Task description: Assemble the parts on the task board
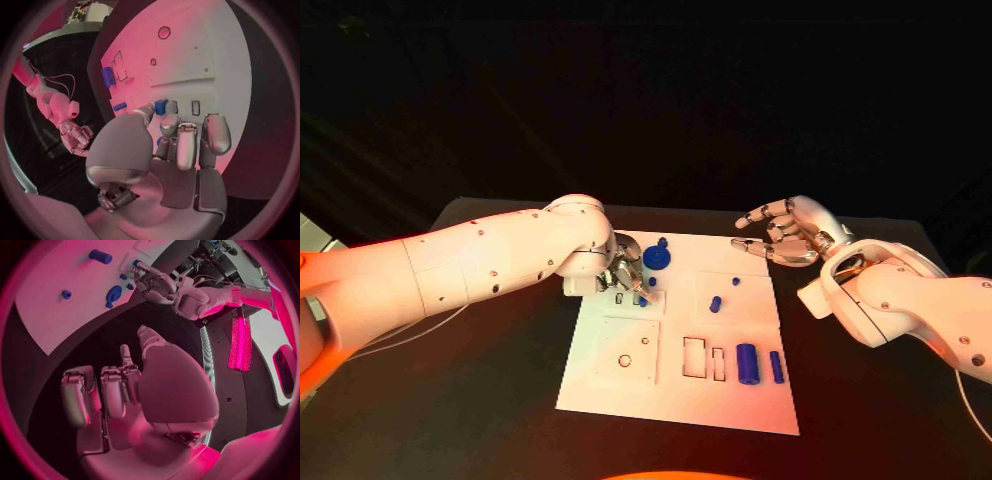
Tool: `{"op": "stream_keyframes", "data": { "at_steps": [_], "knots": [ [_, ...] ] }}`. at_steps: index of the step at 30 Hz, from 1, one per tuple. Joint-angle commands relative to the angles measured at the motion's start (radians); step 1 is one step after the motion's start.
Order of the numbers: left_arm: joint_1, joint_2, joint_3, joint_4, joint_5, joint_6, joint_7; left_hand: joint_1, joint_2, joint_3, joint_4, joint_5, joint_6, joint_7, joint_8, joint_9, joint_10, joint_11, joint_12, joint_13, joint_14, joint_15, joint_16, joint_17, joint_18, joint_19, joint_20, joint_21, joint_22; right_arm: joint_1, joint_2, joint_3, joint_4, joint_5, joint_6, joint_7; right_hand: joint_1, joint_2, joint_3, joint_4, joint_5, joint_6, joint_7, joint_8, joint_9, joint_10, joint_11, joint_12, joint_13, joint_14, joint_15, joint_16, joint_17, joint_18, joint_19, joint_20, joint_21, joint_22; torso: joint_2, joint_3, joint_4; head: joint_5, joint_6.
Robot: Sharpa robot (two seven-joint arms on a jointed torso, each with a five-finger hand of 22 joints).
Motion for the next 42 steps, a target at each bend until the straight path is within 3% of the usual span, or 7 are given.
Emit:
{"op": "stream_keyframes", "data": {
  "at_steps": [1,8,9,17,27,34,42],
  "knots": [
    [0.001,0.002,0.000,0.000,0.019,0.017,0.003,0.036,0.004,0.034,-0.008,0.004,0.007,-0.009,-0.003,0.007,-0.005,-0.007,-0.004,0.000,0.056,-0.008,0.005,0.091,-0.016,-0.006,0.002,0.004,0.000,0.000,0.002,0.000,-0.001,-0.006,0.018,0.001,0.002,-0.002,0.005,0.000,0.004,-0.001,0.001,0.004,-0.001,0.009,-0.002,-0.001,0.169,0.104,0.000,0.005,0.263,-0.007,0.105,0.000,0.004,0.263,0.000,-0.0003,-0.0012,0.000,-0.001],
    [0.001,-0.002,0.000,0.000,0.060,-0.012,0.008,0.105,-0.014,0.215,-0.049,-0.002,0.009,-0.021,0.037,0.070,0.008,-0.021,-0.004,0.005,0.059,-0.021,0.007,0.100,-0.017,-0.005,-0.008,0.006,0.005,-0.001,0.002,0.000,-0.004,-0.006,0.022,0.000,0.002,-0.002,0.005,0.000,0.004,-0.001,0.001,0.004,-0.001,0.009,-0.002,-0.001,0.169,0.104,0.000,0.005,0.263,-0.007,0.105,0.000,0.004,0.263,0.000,-0.0003,-0.0009,-0.001,-0.001],
    [0.001,-0.003,0.000,0.001,0.068,-0.019,0.010,0.096,-0.035,0.306,-0.070,-0.001,0.001,-0.021,0.061,0.109,0.019,-0.023,-0.004,0.007,0.061,-0.023,0.008,0.105,-0.018,-0.001,-0.012,0.009,0.012,-0.001,0.002,0.000,-0.004,-0.006,0.023,0.000,0.002,-0.002,0.005,0.000,0.004,-0.001,0.001,0.004,-0.001,0.009,-0.002,-0.001,0.169,0.104,0.000,0.005,0.263,-0.007,0.105,0.000,0.004,0.263,-0.001,-0.0003,-0.0006,-0.001,-0.002],
    [0.001,-0.019,0.002,0.012,0.120,-0.063,0.016,0.010,-0.086,0.514,-0.159,0.003,-0.006,-0.029,0.104,0.200,0.043,-0.028,0.006,0.024,0.064,-0.026,0.008,0.109,-0.019,0.003,-0.017,0.013,0.020,-0.001,0.001,-0.001,-0.006,-0.006,0.028,-0.002,0.002,-0.001,0.007,0.000,0.006,-0.001,0.001,0.004,-0.002,0.007,-0.002,-0.003,0.167,0.104,0.000,0.005,0.263,-0.007,0.105,0.000,0.004,0.263,-0.001,0.0000,0.0006,-0.002,0.000],
    [0.000,-0.051,0.003,0.047,0.123,-0.123,0.017,-0.068,-0.106,0.591,-0.209,0.021,0.010,-0.039,0.127,0.245,0.072,-0.037,0.029,0.055,0.065,-0.035,0.007,0.109,-0.022,0.018,-0.024,0.022,0.040,-0.002,-0.002,-0.001,-0.009,-0.006,0.039,-0.003,0.001,-0.002,0.007,0.000,0.008,-0.002,0.002,0.004,-0.002,0.005,-0.002,-0.005,0.166,0.104,0.000,0.005,0.263,-0.007,0.105,0.000,0.004,0.263,-0.001,0.0007,0.0013,0.003,-0.002],
    [-0.006,-0.071,-0.006,0.082,0.043,-0.194,0.022,-0.133,-0.129,0.628,-0.254,0.150,0.035,-0.053,0.150,0.278,0.112,-0.051,0.059,0.098,0.068,-0.047,0.008,0.113,-0.031,0.054,-0.034,0.041,0.085,-0.003,-0.004,-0.002,-0.011,-0.007,0.042,-0.002,-0.001,-0.003,0.007,0.001,0.010,-0.003,0.002,0.004,-0.002,0.004,-0.001,-0.006,0.165,0.104,0.000,0.005,0.263,-0.007,0.105,0.000,0.004,0.263,-0.001,0.0022,0.0008,0.008,-0.006],
    [-0.028,-0.087,-0.015,0.117,-0.087,-0.275,0.026,-0.154,-0.140,0.639,-0.270,0.197,0.051,-0.061,0.154,0.285,0.133,-0.058,0.074,0.121,0.068,-0.053,0.006,0.108,-0.036,0.072,-0.038,0.051,0.108,-0.003,-0.008,-0.002,-0.014,-0.008,0.038,0.003,-0.002,-0.003,0.007,0.001,0.011,-0.004,0.002,0.004,-0.003,0.004,-0.001,-0.007,0.164,0.104,0.000,0.005,0.263,-0.007,0.105,0.000,0.004,0.263,-0.002,0.0018,0.0027,0.009,-0.008]
  ]
}}
